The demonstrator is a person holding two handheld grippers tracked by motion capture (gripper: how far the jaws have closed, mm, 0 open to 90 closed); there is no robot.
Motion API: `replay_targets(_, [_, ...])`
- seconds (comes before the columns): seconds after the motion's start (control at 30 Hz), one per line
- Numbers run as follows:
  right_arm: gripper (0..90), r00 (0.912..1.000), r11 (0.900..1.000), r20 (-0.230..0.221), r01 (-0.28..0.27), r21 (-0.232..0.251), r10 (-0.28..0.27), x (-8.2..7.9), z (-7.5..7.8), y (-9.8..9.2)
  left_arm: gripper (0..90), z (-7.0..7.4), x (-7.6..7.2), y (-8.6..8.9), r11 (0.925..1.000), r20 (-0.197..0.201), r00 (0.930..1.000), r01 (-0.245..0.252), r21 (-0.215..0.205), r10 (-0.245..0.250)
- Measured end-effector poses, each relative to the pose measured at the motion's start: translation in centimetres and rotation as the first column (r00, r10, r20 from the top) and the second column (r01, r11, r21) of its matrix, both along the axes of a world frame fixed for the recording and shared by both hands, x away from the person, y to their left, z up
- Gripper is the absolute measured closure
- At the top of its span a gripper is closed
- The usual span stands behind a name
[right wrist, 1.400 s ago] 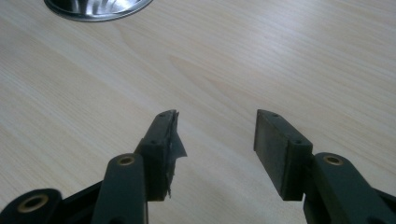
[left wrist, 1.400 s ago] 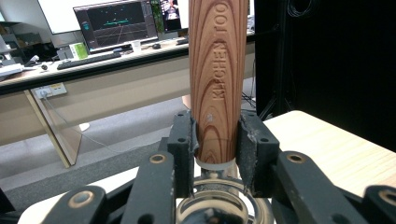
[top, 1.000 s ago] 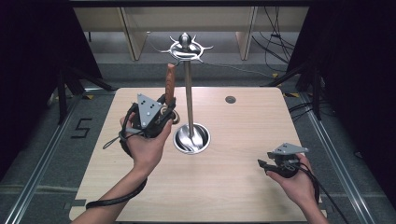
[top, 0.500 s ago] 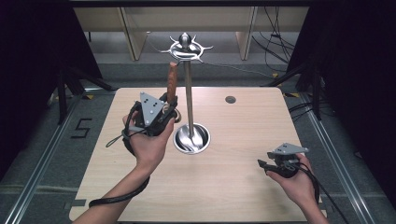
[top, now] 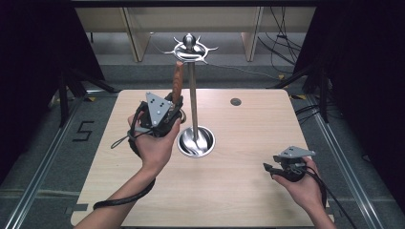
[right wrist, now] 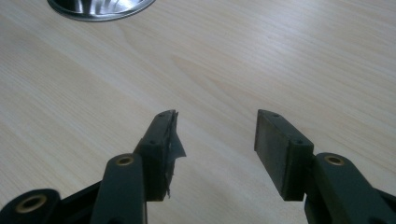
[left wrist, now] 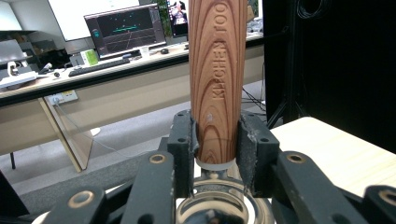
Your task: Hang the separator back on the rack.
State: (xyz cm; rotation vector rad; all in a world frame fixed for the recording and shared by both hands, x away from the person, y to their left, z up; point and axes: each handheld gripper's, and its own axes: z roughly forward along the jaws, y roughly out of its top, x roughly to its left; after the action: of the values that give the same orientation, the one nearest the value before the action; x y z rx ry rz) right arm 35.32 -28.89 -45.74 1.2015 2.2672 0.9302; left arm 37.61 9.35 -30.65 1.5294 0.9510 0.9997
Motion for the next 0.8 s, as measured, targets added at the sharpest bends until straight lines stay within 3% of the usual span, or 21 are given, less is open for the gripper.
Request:
replay_targets(0.03, [49.8, 0.9998, 1.0, -0.017, 0.012, 0.016, -0.012, -0.1, 0.1, 0.1, 68.1, 0.0, 0.1, 0.0, 1.0, -0.001, 1.0, 0.001, 0.001, -0.001])
replay_targets(0.27, [49.8, 1.0, 1.0, 0.007, -0.005, 0.014, 0.005, 0.2, 0.0, -0.1, 68.1, 0.2, 0.5, -0.4, 0.9999, 0.001, 1.0, -0.001, 0.011, 0.001])
replay_targets(0.4, [49.8, 1.0, 1.0, -0.004, -0.001, 0.025, 0.001, 0.2, -0.2, 0.0, 68.1, 0.2, 0.7, -0.5, 0.9999, -0.001, 1.0, -0.005, 0.01, 0.005])
replay_targets(0.7, [49.9, 0.9995, 1.0, 0.016, -0.028, -0.004, 0.028, 0.4, -0.2, 0.0, 68.0, 0.3, 1.3, -0.7, 0.9999, -0.009, 0.9999, -0.012, -0.006, 0.012])
replay_targets(0.8, [49.9, 0.9998, 1.0, -0.005, -0.019, 0.007, 0.019, 0.2, -0.1, 0.1, 68.0, 0.2, 1.5, -0.9, 0.9999, -0.011, 0.9999, -0.013, -0.009, 0.012])
